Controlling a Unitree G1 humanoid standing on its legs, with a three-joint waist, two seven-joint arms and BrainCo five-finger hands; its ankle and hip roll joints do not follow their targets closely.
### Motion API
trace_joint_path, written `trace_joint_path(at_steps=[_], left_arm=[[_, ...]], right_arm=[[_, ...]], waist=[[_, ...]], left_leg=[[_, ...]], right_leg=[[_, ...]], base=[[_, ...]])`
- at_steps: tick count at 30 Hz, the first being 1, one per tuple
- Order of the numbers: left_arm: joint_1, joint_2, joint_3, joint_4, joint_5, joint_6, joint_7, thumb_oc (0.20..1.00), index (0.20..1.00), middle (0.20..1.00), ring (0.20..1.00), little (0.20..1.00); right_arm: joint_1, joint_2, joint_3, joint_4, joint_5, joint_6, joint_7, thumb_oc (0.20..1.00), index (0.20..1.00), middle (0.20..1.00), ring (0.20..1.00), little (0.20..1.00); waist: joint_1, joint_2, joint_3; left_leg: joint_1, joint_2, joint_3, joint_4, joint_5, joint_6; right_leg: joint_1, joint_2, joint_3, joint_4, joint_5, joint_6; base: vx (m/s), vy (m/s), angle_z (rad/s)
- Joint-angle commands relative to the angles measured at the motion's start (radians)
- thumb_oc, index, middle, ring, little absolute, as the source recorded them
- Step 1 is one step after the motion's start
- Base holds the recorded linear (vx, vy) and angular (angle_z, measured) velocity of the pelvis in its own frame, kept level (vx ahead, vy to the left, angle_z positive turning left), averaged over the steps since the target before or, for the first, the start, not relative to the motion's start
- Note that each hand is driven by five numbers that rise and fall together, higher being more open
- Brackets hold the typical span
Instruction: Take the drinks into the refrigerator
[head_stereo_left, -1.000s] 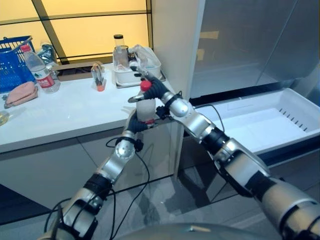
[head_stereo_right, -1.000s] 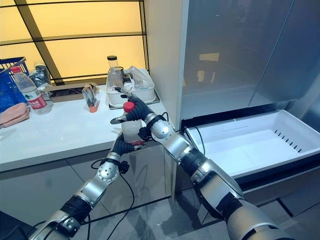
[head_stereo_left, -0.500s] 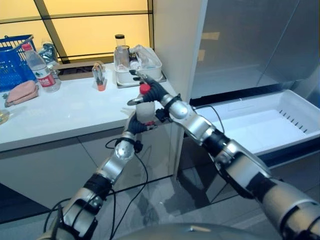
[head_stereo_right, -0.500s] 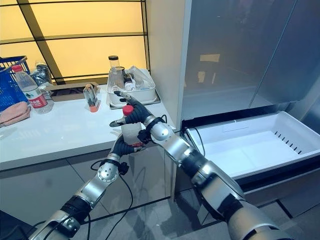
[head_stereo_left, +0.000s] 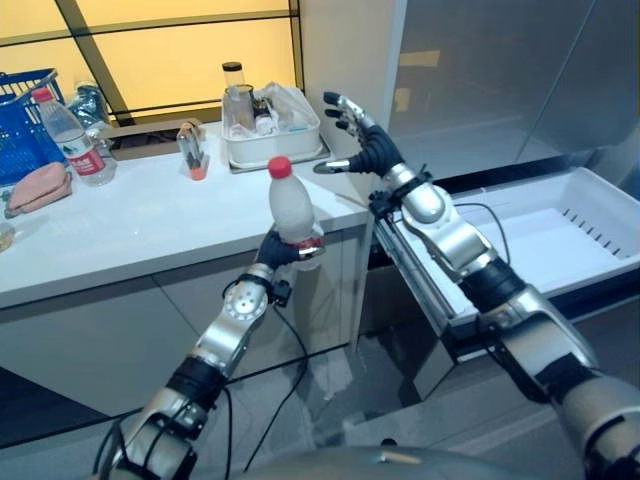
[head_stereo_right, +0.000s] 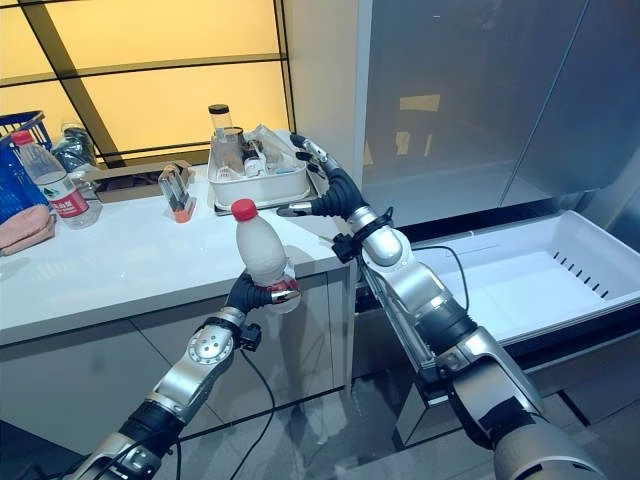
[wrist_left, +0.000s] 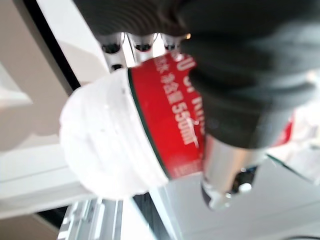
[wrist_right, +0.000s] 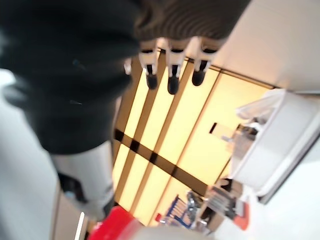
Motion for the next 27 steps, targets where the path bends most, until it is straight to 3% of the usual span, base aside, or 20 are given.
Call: trace_joint_path(at_steps=[1, 6, 15, 27], left_arm=[[-0.128, 0.031, 0.050, -0.141, -0.094, -0.099, -0.052, 0.200, 0.200, 0.200, 0.200, 0.200], [-0.137, 0.026, 0.041, -0.160, -0.068, -0.101, -0.059, 0.200, 0.200, 0.200, 0.200, 0.200], [-0.174, 0.023, 0.046, -0.141, -0.007, -0.102, -0.052, 0.200, 0.200, 0.200, 0.200, 0.200], [-0.180, 0.045, 0.093, -0.005, 0.097, -0.099, -0.009, 0.200, 0.200, 0.200, 0.200, 0.200]], right_arm=[[-0.043, -0.003, -0.045, 0.049, -0.003, -0.035, 0.036, 1.000, 1.000, 1.000, 1.000, 1.000], [-0.032, 0.027, -0.016, 0.157, 0.029, -0.020, 0.072, 1.000, 1.000, 1.000, 1.000, 1.000], [0.017, 0.039, -0.005, 0.169, 0.059, -0.016, 0.112, 1.000, 1.000, 1.000, 1.000, 1.000], [0.139, -0.024, -0.091, 0.011, 0.145, -0.035, 0.151, 1.000, 1.000, 1.000, 1.000, 1.000]], waist=[[0.042, -0.029, -0.001], [0.047, -0.028, -0.003], [0.046, -0.026, 0.000], [0.028, -0.027, 0.000]], left_leg=[[-0.020, -0.059, -0.001, 0.007, -0.027, 0.083], [-0.011, -0.058, -0.006, 0.006, -0.039, 0.082], [-0.011, -0.057, -0.012, 0.007, -0.037, 0.082], [-0.010, -0.057, -0.015, 0.006, -0.036, 0.080]], right_leg=[[0.074, -0.026, 0.022, 0.123, -0.168, 0.052], [0.087, -0.025, 0.019, 0.121, -0.179, 0.052], [0.088, -0.025, 0.012, 0.124, -0.182, 0.053], [0.087, -0.025, 0.008, 0.128, -0.186, 0.053]], base=[[-0.04, -0.008, 0.01], [0.01, 0.000, 0.02], [0.00, 0.000, 0.01], [0.00, 0.000, 0.00]])
